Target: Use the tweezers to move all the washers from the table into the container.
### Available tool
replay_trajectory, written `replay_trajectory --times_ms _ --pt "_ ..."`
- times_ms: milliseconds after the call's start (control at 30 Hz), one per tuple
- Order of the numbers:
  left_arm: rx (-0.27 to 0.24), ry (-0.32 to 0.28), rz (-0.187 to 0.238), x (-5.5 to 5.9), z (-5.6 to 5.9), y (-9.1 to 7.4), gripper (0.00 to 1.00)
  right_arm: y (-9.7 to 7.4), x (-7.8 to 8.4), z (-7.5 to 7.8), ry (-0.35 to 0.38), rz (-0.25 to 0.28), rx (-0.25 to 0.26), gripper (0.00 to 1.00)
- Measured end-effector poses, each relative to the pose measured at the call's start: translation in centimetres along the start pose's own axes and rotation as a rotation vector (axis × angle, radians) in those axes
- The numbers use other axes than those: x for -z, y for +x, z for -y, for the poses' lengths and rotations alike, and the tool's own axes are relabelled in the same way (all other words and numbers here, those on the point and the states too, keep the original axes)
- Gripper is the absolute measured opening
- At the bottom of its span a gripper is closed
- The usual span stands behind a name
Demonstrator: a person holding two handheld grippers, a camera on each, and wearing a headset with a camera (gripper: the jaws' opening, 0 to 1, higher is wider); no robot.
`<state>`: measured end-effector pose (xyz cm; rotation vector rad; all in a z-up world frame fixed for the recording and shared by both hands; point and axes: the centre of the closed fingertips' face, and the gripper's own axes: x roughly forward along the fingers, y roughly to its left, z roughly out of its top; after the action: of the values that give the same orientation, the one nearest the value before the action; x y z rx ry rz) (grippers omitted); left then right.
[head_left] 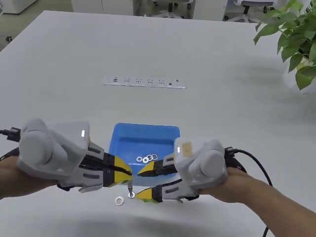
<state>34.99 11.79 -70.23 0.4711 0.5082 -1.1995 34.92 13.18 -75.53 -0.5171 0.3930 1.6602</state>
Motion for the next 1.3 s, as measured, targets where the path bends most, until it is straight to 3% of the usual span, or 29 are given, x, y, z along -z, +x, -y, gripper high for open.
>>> replay_trajectory --times_ms 567,1300 --pt "0.005 -0.009 0.004 0.0 0.1 0.1 0.05 1.5 -0.3 -0.1 -0.013 -0.012 -0.041 0.11" --pt "-0.001 -0.006 -0.004 0.2 -0.1 0.0 0.06 1.5 -0.2 -0.2 -0.003 -0.015 -0.036 0.09"
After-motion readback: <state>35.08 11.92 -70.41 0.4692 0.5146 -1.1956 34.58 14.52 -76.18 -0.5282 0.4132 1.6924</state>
